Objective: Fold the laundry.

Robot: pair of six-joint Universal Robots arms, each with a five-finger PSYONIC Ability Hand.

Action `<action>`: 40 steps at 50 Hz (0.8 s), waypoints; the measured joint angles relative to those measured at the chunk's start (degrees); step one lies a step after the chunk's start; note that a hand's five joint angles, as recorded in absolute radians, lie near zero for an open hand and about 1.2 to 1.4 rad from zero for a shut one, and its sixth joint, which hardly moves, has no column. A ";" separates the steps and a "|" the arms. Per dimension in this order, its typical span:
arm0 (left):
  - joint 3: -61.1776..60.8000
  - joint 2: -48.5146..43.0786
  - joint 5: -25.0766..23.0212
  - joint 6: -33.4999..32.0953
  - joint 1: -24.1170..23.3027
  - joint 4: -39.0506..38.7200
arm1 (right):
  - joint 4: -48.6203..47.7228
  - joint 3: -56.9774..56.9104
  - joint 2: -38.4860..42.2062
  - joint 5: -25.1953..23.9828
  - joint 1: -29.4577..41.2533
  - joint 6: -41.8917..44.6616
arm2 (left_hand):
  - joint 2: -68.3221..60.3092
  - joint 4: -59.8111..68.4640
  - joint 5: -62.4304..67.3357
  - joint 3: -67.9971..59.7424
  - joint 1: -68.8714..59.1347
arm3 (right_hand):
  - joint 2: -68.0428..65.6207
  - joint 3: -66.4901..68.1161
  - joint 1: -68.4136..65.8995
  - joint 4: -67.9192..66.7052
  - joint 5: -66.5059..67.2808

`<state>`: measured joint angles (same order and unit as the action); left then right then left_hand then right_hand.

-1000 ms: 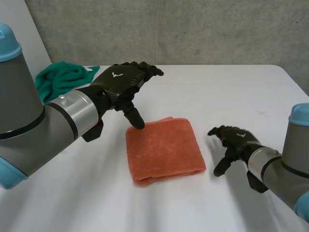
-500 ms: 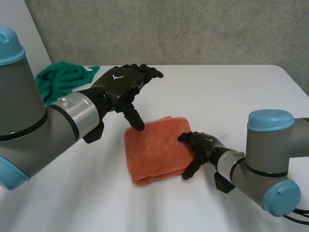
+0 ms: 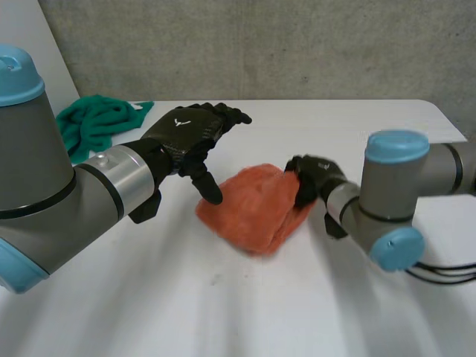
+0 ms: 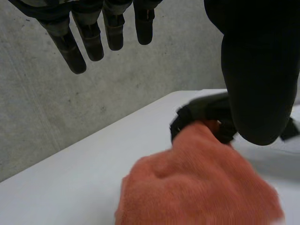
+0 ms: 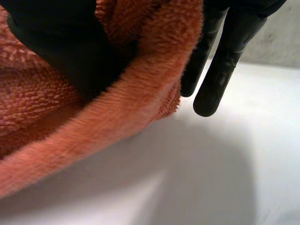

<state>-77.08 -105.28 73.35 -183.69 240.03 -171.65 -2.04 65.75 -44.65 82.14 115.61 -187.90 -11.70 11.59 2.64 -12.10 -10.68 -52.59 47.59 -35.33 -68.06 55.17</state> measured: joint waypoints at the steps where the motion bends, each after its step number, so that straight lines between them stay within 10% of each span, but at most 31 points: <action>1: 0.00 -0.01 0.01 0.00 0.00 0.00 | 0.29 -1.90 0.87 0.04 -0.50 0.37 | 0.00 0.00 0.00 0.00 0.00 | 0.00 0.00 0.00 0.00 0.37; 18: -0.02 -1.58 0.11 0.08 0.00 -0.10 | 13.61 -55.48 28.98 6.70 -18.70 8.51 | 0.00 0.00 0.00 0.00 0.00 | -0.01 0.00 0.00 -0.11 1.96; 26: -0.08 -2.71 0.20 0.09 0.00 -0.09 | 13.12 -62.02 33.57 7.39 -25.61 10.94 | 0.00 0.00 0.00 0.00 0.00 | -0.01 0.00 0.00 -0.12 1.96; 29: -0.06 -3.36 0.21 0.11 0.00 -0.09 | 14.30 -60.81 33.17 4.43 -26.56 12.16 | 0.00 0.00 0.00 0.00 0.00 | -4.97 8.36 -10.35 5.39 -2.30; 34: -0.07 -4.26 0.21 0.16 -0.07 -0.09 | 19.95 -58.20 30.82 -3.92 -25.56 15.57 | 0.00 0.00 0.00 0.00 0.00 | 37.09 -31.95 23.02 49.22 -45.29; 40: -0.17 -4.97 0.21 0.39 -0.16 -0.09 | 26.69 -53.31 27.13 -12.04 -21.93 23.01 | 0.00 0.00 0.00 0.00 0.00 | 40.18 -35.48 23.86 54.61 -51.57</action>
<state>-77.26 -110.25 73.57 -183.30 239.87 -171.74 24.66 12.44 -17.52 70.10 93.68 -164.89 -11.70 11.59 2.64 -12.10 -10.68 -12.41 12.11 -11.46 -13.45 3.60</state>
